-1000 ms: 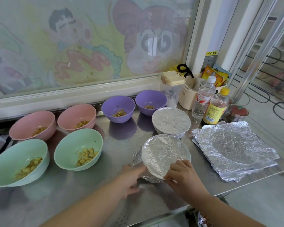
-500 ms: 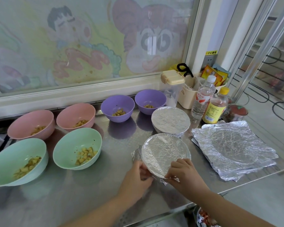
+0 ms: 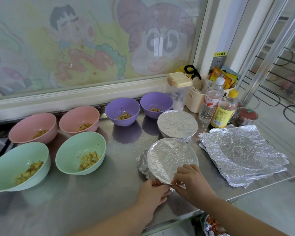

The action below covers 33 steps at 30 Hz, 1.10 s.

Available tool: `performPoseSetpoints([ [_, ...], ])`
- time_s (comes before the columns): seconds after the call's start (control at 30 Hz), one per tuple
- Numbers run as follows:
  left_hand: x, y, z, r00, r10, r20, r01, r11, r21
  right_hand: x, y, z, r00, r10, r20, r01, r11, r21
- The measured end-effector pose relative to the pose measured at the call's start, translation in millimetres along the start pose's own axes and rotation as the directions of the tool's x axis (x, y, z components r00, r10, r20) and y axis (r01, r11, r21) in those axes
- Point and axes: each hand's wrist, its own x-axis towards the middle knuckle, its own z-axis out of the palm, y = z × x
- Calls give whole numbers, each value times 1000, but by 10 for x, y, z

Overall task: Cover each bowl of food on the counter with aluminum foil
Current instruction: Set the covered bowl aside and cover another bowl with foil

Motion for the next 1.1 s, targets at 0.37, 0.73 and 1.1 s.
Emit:
performPoseSetpoints([
  [0.37,9,90,24,991,-129,-31,127,991,-48,-24,-45,-35,997,-73,29,74,997,-31],
  [0.73,-11,318,-14,960,-279,17,277,958,75,-88,-109,31,997,-58,-60,47,984,-174],
  [1.1,129,482,60,934,-321,155,316,947,53,-81,-36,79,996,83,-20,-81,994,70],
])
